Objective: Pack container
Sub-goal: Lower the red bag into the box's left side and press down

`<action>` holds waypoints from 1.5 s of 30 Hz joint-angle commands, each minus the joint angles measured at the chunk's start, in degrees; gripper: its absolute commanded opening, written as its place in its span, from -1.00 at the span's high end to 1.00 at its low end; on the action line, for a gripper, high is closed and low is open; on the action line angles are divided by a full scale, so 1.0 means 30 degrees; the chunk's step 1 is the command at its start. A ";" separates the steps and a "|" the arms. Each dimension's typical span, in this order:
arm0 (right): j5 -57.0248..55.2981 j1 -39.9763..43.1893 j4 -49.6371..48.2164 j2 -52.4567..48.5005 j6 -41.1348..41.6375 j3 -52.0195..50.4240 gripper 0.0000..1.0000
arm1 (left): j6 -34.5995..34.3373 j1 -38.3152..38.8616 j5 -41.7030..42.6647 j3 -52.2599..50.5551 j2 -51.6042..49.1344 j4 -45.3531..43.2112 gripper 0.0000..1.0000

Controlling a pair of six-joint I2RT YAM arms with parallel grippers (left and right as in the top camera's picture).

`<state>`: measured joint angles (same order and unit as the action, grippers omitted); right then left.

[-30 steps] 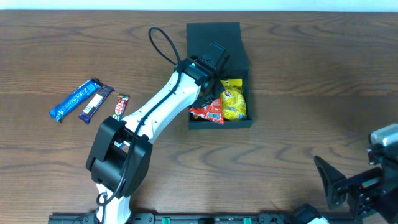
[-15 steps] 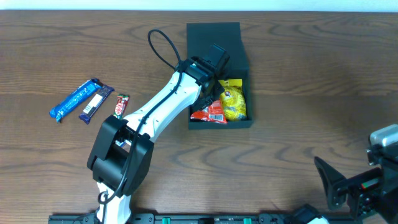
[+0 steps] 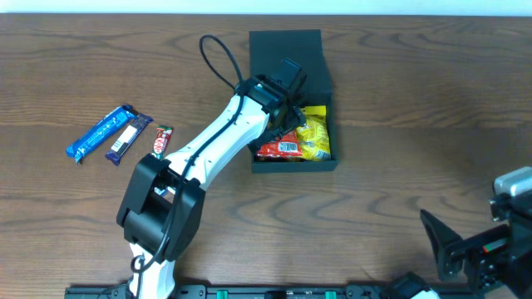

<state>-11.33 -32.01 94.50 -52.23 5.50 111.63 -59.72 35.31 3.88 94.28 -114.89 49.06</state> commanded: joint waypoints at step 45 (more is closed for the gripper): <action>-0.0153 -0.0073 0.0153 -0.0051 0.0226 0.0015 -0.99 | 0.9275 0.0517 -0.0896 -0.0823 0.2914 -0.2353 0.88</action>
<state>-11.38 -32.01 94.91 -52.23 5.52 111.63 -32.95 36.45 2.35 91.68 -103.83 41.52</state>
